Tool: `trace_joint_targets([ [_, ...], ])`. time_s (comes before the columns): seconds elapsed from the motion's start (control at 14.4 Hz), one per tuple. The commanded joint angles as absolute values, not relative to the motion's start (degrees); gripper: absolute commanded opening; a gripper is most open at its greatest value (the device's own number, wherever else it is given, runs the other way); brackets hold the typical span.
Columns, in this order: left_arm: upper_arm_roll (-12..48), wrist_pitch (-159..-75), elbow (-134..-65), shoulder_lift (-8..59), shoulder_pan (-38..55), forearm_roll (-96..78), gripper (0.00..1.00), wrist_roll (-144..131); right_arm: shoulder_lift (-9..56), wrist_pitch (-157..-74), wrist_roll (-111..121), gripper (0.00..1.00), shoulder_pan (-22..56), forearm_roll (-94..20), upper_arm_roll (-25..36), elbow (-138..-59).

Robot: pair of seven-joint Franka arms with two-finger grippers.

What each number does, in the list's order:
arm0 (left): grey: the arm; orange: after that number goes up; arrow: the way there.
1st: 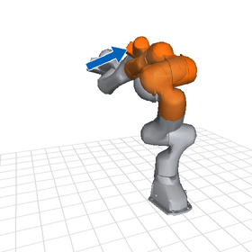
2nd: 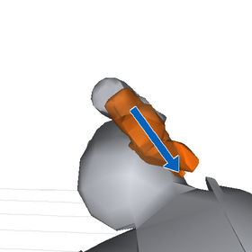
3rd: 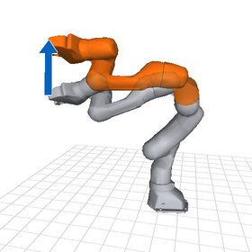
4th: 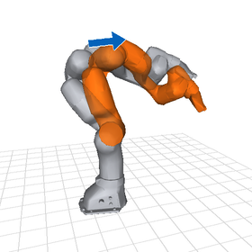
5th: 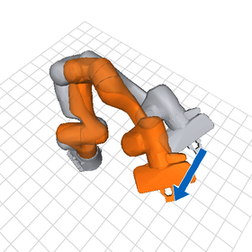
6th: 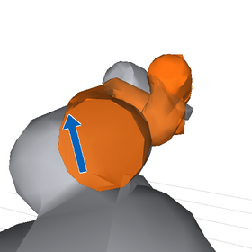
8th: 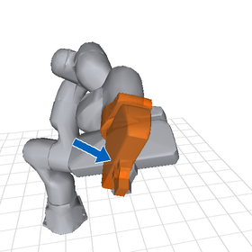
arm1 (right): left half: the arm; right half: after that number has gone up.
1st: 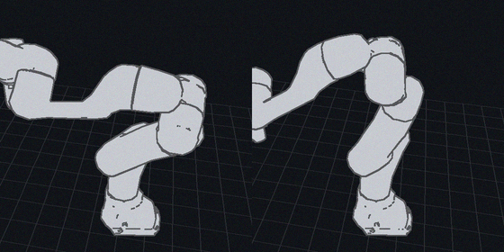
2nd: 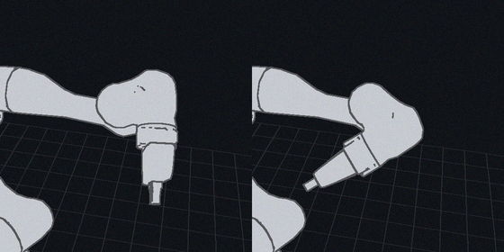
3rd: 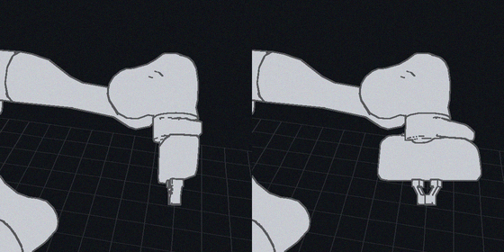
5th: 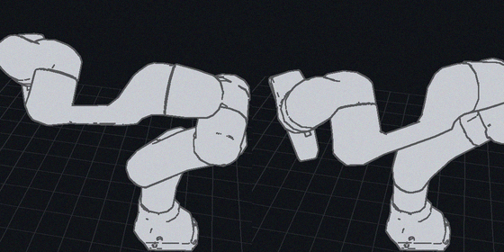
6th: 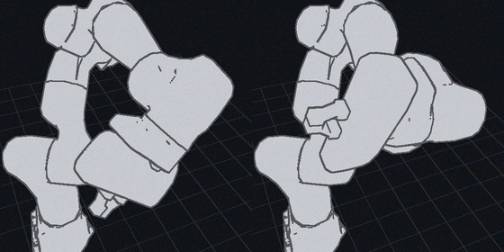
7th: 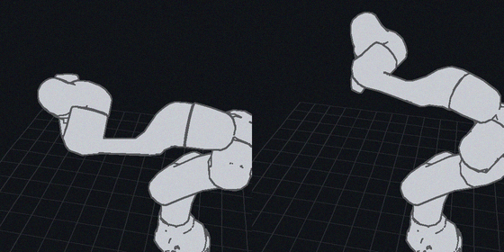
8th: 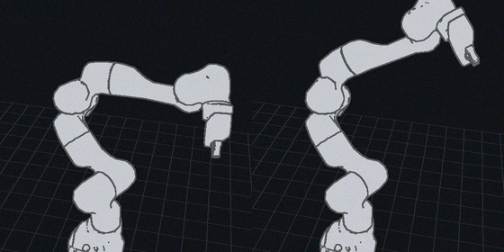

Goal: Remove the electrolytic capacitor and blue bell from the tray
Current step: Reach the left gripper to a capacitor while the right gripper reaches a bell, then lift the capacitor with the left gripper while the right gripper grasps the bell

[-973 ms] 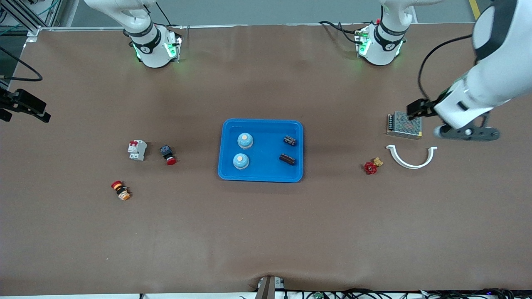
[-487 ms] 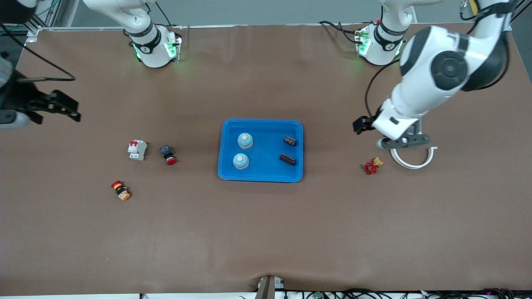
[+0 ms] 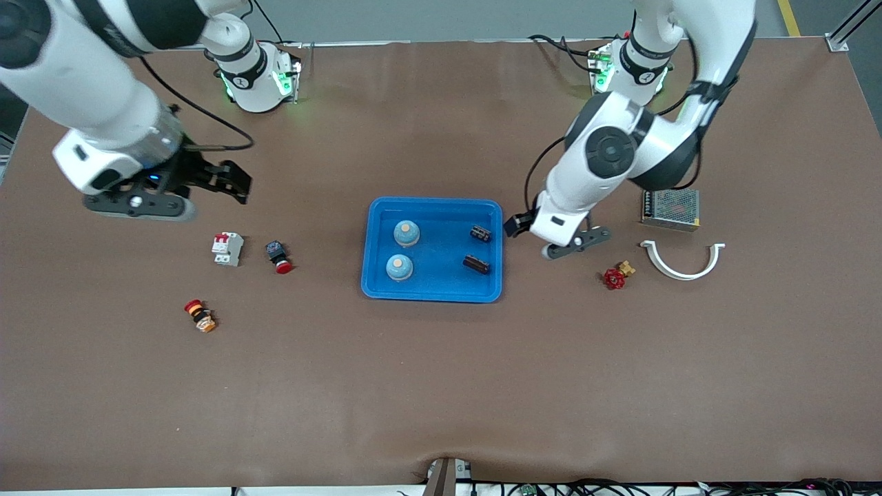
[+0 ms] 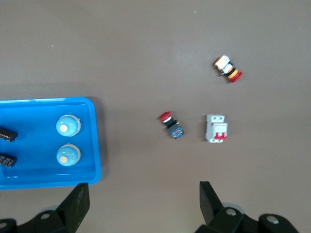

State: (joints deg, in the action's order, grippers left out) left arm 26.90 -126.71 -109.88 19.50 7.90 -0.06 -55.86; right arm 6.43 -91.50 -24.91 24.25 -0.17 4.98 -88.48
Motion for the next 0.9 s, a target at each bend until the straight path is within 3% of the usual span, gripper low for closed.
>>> trace_joint_targets([
  [0.0, 27.0, -130.0, -107.9, 24.2, 10.6, 4.6, 1.00, -65.6, 8.9, -94.9, -30.5, 1.00, 27.9, -1.7, 5.6, -89.5],
  [0.42, 26.7, -131.4, -103.7, 32.5, 15.7, 9.9, 0.80, -83.9, 10.6, -116.2, -37.6, 1.00, 34.4, -3.9, 5.6, -101.9],
  [0.83, 26.5, -131.4, -102.1, 37.3, 18.8, 11.2, 0.69, -101.1, 19.0, -126.9, -41.7, 1.00, 36.9, -3.9, 5.7, -102.2],
])
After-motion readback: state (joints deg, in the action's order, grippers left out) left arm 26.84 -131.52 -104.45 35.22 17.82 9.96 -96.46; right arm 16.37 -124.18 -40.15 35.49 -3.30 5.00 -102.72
